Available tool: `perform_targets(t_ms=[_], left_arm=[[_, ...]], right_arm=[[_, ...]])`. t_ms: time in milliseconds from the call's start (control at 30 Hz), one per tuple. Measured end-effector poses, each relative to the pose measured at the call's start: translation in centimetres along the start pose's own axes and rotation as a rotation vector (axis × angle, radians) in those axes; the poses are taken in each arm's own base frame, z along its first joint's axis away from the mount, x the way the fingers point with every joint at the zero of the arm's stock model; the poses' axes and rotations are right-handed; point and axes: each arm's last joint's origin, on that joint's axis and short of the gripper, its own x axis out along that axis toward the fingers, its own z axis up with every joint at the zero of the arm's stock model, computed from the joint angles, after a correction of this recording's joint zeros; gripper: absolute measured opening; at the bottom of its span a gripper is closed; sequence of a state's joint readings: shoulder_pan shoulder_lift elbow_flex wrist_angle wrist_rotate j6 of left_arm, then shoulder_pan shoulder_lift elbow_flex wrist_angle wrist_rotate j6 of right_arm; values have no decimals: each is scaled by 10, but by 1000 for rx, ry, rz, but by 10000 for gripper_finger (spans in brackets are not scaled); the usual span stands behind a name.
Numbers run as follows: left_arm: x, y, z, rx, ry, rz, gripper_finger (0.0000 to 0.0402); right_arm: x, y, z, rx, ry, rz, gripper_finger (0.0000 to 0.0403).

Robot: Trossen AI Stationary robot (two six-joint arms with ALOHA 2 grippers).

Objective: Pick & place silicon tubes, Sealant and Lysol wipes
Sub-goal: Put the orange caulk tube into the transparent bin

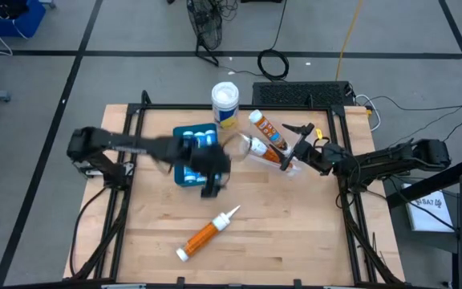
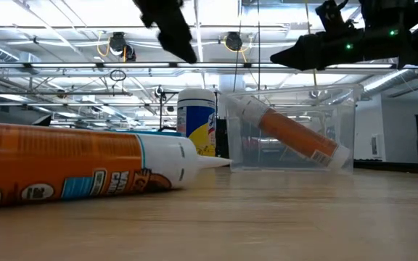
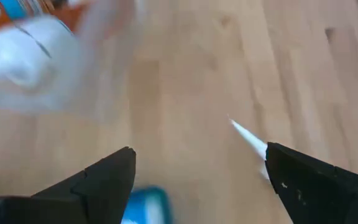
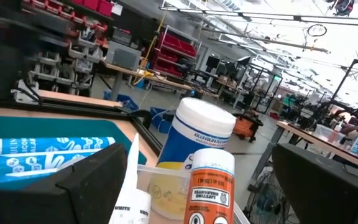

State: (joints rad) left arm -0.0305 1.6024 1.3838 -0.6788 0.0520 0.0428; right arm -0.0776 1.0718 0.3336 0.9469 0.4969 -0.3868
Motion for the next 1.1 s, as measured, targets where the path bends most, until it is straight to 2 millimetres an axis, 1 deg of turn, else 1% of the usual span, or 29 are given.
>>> perform_targets(t_ms=[100, 200, 267, 333, 433, 600, 800, 933, 1000, 1100], left_arm=[[0, -46, -6, -82, 50, 60, 351], [-3, -81, -14, -221, 66, 87, 351], [-5, -95, -14, -235, 35, 111, 351], [-6, -100, -15, -274, 15, 136, 351], [2, -112, -19, -357, 33, 143, 351], [33, -143, -34, -459, 156, 72, 351], [84, -178, -60, -736, 418, -34, 351], [116, -200, -79, -877, 591, -112, 351], [128, -208, -87, -930, 644, -123, 351], [137, -216, -92, -977, 669, -122, 351]], right_arm=[[0, 0, 1, -16, -9, -3, 374], [0, -1, 2, -16, -15, -6, 374], [0, -1, 3, -7, -25, -10, 374], [0, -1, 3, -3, -31, -12, 374], [-1, 0, 4, 2, -32, -6, 374], [-3, 4, 5, 33, -39, 16, 374], [-4, 7, 7, 63, -46, 35, 374], [-4, 7, 6, 85, -45, 37, 374], [-4, 7, 6, 88, -45, 38, 374], [-4, 7, 6, 88, -45, 38, 374]])
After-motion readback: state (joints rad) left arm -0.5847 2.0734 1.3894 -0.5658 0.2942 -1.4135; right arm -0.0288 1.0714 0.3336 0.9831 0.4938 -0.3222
